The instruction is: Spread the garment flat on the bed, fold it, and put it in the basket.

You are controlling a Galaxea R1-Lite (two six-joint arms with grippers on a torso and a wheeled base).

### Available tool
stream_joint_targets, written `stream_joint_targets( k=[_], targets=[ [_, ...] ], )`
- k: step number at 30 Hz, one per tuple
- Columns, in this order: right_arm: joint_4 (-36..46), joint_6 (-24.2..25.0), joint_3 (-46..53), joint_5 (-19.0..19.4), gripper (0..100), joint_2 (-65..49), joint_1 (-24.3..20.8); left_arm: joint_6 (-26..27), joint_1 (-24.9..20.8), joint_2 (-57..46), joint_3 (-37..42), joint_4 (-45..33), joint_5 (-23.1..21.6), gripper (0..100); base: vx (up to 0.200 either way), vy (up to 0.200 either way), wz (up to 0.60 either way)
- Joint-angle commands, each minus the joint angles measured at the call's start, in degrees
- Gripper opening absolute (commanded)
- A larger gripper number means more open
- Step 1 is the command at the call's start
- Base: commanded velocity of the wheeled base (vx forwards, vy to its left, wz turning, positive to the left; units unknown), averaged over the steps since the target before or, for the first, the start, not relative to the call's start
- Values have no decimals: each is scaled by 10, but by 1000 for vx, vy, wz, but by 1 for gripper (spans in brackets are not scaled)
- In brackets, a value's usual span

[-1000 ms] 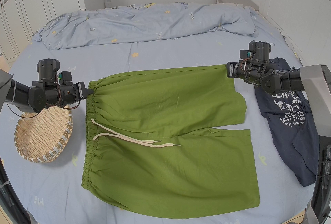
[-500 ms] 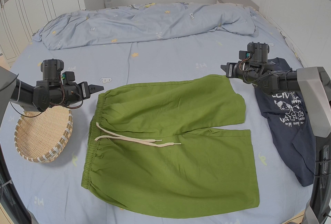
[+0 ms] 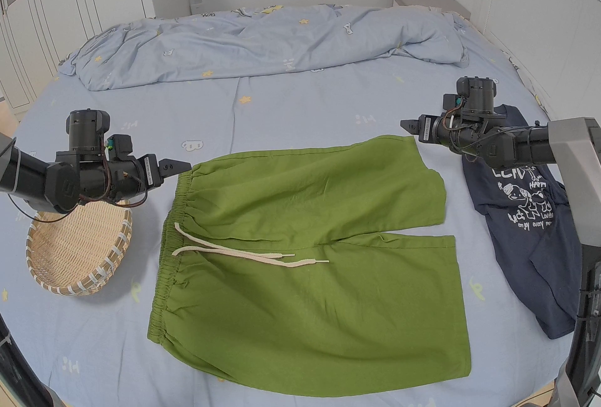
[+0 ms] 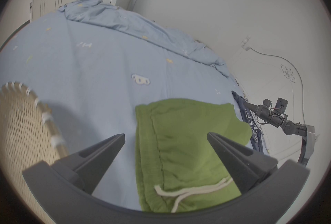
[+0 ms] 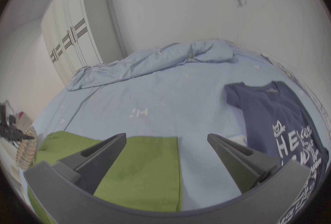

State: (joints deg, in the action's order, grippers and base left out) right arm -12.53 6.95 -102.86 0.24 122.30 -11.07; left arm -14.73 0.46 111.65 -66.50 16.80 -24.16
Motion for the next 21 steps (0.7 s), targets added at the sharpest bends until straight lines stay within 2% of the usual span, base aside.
stream_joint_targets(
  k=[1, 4, 5, 6, 9, 10, 11, 14, 15, 21],
  targets=[
    [15, 80, 148, 9, 100, -137, 9, -16, 4, -90, 130, 0, -9, 100, 0, 0, 0],
    [13, 114, 248, 36, 100, -208, 8, -19, 9, -104, 201, 0, -29, 100, 0, 0, 0],
    [13, 114, 248, 36, 100, -208, 8, -19, 9, -104, 201, 0, -29, 100, 0, 0, 0],
    [10, 132, 316, 54, 100, -258, 3, -18, 10, -115, 249, 0, -42, 100, 0, 0, 0],
    [9, 147, 401, 62, 100, -321, -6, -14, 14, -145, 312, 0, -53, 100, 0, 0, 0],
    [9, 147, 401, 62, 100, -321, -6, -14, 14, -145, 312, 0, -53, 100, 0, 0, 0],
    [8, 153, 455, 63, 100, -359, -17, -13, 11, -166, 357, 1, -62, 100, 0, 0, 0],
    [3, 156, 493, 63, 100, -384, -26, -13, 9, -181, 385, 1, -66, 100, 0, 0, 0],
    [-8, 159, 536, 63, 100, -408, -35, -13, 8, -190, 400, 1, -66, 100, 0, 0, 0],
    [-36, 164, 614, 64, 100, -463, -41, -13, 9, -184, 418, 2, -70, 100, 0, 0, 0]
  ],
)
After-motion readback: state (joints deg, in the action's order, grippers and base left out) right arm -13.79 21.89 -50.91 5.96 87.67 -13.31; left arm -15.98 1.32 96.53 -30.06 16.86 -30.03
